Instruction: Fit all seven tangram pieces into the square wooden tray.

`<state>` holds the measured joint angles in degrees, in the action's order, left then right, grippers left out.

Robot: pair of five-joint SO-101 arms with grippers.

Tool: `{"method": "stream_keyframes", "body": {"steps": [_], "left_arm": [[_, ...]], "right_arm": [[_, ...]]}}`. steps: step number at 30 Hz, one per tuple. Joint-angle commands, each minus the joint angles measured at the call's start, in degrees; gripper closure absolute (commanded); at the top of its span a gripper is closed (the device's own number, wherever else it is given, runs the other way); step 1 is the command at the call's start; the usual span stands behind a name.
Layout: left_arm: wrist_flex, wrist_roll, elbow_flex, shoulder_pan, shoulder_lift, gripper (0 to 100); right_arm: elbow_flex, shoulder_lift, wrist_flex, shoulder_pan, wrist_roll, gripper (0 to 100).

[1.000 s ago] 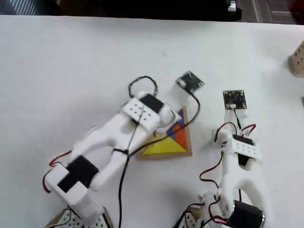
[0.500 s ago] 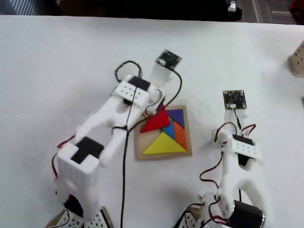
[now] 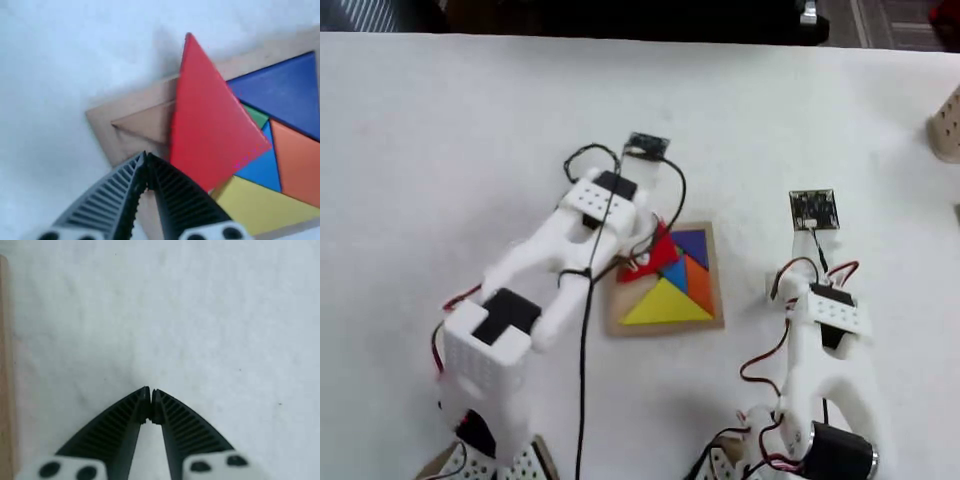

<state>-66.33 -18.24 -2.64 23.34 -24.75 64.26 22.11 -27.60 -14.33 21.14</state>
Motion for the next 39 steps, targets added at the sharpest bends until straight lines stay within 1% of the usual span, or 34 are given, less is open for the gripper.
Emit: {"method": "stream_keyframes", "body": {"steps": [1, 7, 9, 14, 16, 18, 22, 25, 27, 29, 33, 39], "left_arm": [[-1.32, -2.46, 0.35, 4.53, 0.57, 98], [-5.19, -2.37, 0.79, 7.34, 1.1, 98], [-5.19, -2.37, 1.14, 6.55, 1.36, 98], [-5.45, -2.37, 3.34, 1.19, 4.18, 98], [-4.75, -2.73, 3.43, 0.04, 5.85, 98], [-1.58, -2.81, 3.43, 0.13, 7.52, 98], [9.05, -2.81, 4.04, 4.09, 9.27, 98], [17.14, -2.9, 4.04, 6.99, 6.99, 98], [20.75, -2.9, 4.84, 8.48, 4.79, 98], [20.57, -2.73, 8.09, 8.84, 2.07, 98], [16.97, -2.46, 16.97, 8.31, -4.18, 98], [8.62, -2.46, 24.44, 8.48, -13.58, 98]], "right_arm": [[-2.46, 0.31, 1.01, 0.57, -0.53, 98.1], [-2.55, 0.31, 1.19, 0.57, -0.53, 98.1], [-2.55, 0.22, 1.19, 0.57, -0.53, 98.1], [-3.25, -0.22, 1.1, 0.57, -0.53, 98.1], [-3.25, -0.22, 1.1, 0.57, -0.53, 98.1], [-3.25, -0.22, 1.1, 0.66, -0.53, 98.1], [-3.25, -0.22, 1.01, 0.66, -0.53, 98.1], [-3.25, -0.22, 0.92, 0.66, -0.53, 98.1], [-3.25, -0.22, 0.84, 0.66, -0.53, 98.1], [-3.25, -0.22, 0.84, 0.66, -0.53, 98.1], [-3.25, -0.22, 0.84, 1.1, -0.44, 98.1], [-3.25, -0.22, 0.84, 0.92, -0.44, 98.1]]}}
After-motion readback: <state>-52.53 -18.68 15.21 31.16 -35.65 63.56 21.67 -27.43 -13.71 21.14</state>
